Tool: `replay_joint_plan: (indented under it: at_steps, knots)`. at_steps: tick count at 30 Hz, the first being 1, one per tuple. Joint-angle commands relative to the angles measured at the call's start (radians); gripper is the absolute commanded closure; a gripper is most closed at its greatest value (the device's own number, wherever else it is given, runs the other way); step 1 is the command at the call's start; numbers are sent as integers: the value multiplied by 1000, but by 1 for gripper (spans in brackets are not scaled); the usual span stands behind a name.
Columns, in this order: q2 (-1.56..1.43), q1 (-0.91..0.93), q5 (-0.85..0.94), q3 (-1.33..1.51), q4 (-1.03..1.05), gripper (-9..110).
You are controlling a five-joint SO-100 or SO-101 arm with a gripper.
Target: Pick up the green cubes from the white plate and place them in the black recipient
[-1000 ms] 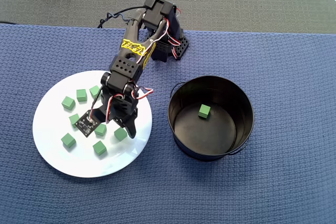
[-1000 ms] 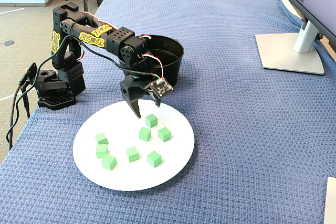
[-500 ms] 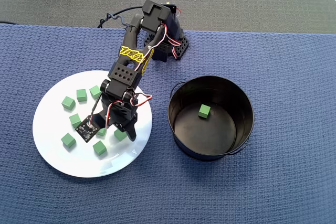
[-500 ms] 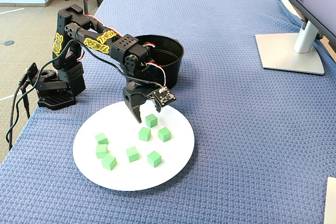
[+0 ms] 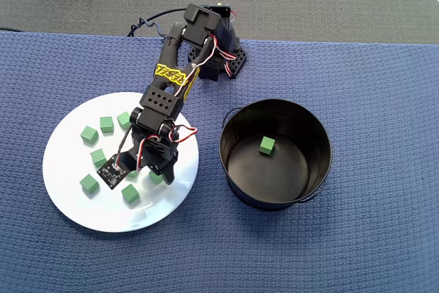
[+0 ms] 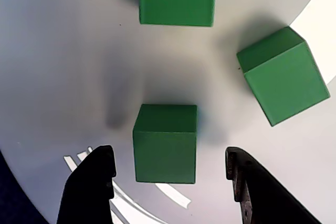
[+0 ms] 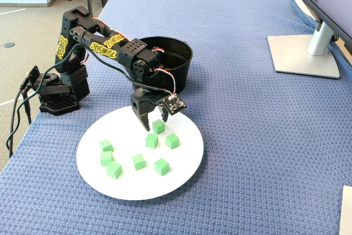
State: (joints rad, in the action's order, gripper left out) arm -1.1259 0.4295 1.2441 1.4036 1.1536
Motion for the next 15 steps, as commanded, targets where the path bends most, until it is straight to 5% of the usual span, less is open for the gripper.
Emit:
replay_joint_plan:
  at_steps: [1,9,15]
  knots:
    - [-15,15,-6,-58,-21,83]
    - [-12,18,-31,-57,-51,101]
    - [-26,18,-52,-41,-51,101]
